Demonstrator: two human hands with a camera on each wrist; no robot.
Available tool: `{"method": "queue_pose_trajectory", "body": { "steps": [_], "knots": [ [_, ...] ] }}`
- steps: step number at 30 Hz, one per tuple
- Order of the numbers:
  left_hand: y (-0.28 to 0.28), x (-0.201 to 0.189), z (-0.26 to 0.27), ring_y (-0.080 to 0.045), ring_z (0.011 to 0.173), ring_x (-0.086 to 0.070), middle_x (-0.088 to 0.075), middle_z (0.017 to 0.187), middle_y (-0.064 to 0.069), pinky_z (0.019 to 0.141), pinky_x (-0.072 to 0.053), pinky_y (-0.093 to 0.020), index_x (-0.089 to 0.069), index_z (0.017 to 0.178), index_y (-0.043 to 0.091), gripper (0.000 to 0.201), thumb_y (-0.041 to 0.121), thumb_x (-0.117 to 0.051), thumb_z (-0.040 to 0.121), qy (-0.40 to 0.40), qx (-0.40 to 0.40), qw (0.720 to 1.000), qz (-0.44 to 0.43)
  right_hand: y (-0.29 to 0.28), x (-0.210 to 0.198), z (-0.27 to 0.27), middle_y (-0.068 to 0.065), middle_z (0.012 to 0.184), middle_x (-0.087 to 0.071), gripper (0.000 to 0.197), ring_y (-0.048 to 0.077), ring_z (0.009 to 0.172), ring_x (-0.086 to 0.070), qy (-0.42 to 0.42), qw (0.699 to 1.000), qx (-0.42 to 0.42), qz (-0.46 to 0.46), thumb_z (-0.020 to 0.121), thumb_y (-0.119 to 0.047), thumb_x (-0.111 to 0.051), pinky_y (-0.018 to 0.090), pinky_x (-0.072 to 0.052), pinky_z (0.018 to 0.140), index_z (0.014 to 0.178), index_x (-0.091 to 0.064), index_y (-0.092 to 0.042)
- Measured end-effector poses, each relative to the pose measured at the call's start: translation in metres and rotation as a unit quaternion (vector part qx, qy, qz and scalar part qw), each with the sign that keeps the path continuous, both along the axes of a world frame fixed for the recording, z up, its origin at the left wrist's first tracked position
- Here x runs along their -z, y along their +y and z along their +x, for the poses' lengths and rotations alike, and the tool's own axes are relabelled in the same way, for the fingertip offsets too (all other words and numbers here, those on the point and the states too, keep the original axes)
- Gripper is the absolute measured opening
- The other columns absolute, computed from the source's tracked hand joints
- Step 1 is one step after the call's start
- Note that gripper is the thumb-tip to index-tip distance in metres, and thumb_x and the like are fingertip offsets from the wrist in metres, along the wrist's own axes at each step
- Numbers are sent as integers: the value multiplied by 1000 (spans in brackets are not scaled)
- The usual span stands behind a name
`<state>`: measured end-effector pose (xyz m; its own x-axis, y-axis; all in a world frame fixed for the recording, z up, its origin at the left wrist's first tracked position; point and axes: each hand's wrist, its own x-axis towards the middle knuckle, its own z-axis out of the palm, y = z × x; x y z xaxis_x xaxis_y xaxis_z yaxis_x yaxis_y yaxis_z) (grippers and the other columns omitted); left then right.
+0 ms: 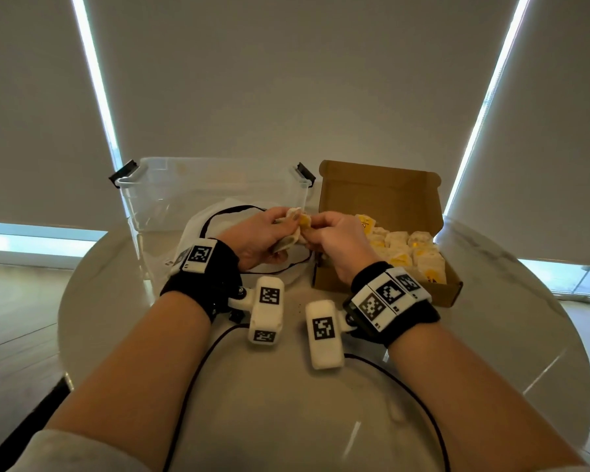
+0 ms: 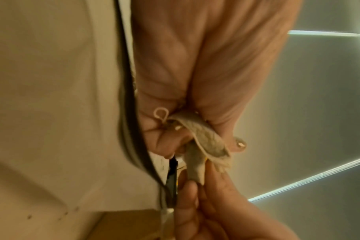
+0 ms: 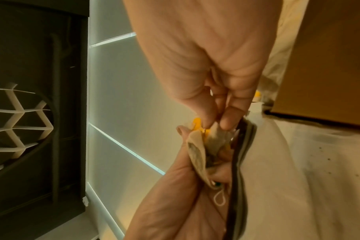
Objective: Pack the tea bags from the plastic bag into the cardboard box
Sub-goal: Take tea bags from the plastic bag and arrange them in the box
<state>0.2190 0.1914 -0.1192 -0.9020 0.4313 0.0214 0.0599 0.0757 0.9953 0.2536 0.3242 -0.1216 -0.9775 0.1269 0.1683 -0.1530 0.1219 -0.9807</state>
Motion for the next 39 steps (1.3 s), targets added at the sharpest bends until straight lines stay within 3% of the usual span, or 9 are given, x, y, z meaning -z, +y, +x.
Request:
{"method": "queue_pose_trajectory", "body": {
  "steps": [7, 14, 17, 21, 25, 30, 33, 36, 39],
  "knots": [
    [11, -3, 1, -5, 41, -35, -43, 61, 0, 37, -31, -16, -48, 85, 14, 35, 40, -32, 101, 5, -38, 997, 72, 0, -2, -1, 9, 96, -64, 9, 14, 79, -61, -7, 995, 13, -100, 91, -4, -57, 20, -51, 62, 98, -61, -9],
    [16, -5, 6, -8, 51, -57, -56, 80, -7, 45, -49, -19, -45, 111, 9, 21, 27, -41, 100, -53, -23, 983, 176, 8, -9, 4, 5, 84, -67, 19, 13, 76, -65, 26, 989, 30, -141, 84, 2, -63, 26, -56, 76, 102, -63, -3],
    [19, -7, 7, -10, 62, -60, -61, 83, -5, 53, -54, -22, -54, 103, 11, 21, 28, -43, 99, -75, -8, 976, 206, 13, -13, 9, 5, 86, -67, 14, 16, 82, -64, 28, 989, 14, -145, 85, 0, -63, 33, -54, 82, 97, -64, -7],
    [24, -9, 6, -6, 59, -49, -58, 77, -4, 50, -47, -13, -56, 97, 8, 29, 33, -42, 99, -111, -19, 951, 287, 14, -16, 13, 10, 96, -67, 13, 15, 81, -67, 59, 988, 15, -142, 85, 2, -62, 21, -56, 67, 92, -63, -9],
    [25, -6, 4, -2, 44, -36, -49, 66, 0, 38, -37, -9, -54, 91, 8, 27, 30, -42, 100, -138, -38, 938, 317, 11, -18, 14, 12, 101, -63, 13, 15, 79, -65, 63, 987, 27, -146, 87, 3, -59, 19, -55, 61, 93, -60, -8],
    [21, -11, 6, -2, 42, -36, -46, 66, -1, 33, -27, -10, -49, 83, 12, 18, 20, -46, 98, -125, -57, 954, 265, 14, -23, 20, 13, 102, -62, 10, 20, 78, -65, 17, 987, -3, -159, 92, 1, -52, 24, -57, 63, 95, -56, -8],
    [15, -16, 15, -9, 56, -53, -55, 70, -3, 41, -43, -15, -54, 87, 16, 13, 21, -47, 97, -100, -69, 968, 220, 30, -31, 29, 10, 95, -66, 8, 20, 75, -62, -12, 993, -10, -117, 92, -6, -55, 27, -53, 59, 97, -59, -11],
    [6, -24, 28, -23, 84, -65, -61, 91, -10, 69, -60, -31, -61, 101, 15, 16, 15, -45, 98, -75, -39, 984, 158, 49, -39, 37, 3, 79, -63, 7, 10, 55, -49, -41, 995, 16, -85, 89, -7, -59, 23, -41, 52, 91, -62, -13],
    [-7, -36, 43, -14, 81, -66, -66, 93, -7, 64, -57, -20, -63, 99, 11, 14, 9, -50, 94, -4, 8, 1000, 5, 61, -44, 39, 2, 74, -61, 8, 7, 48, -45, -64, 995, 28, -68, 88, -2, -60, 18, -41, 44, 88, -61, -11]
  ]
}}
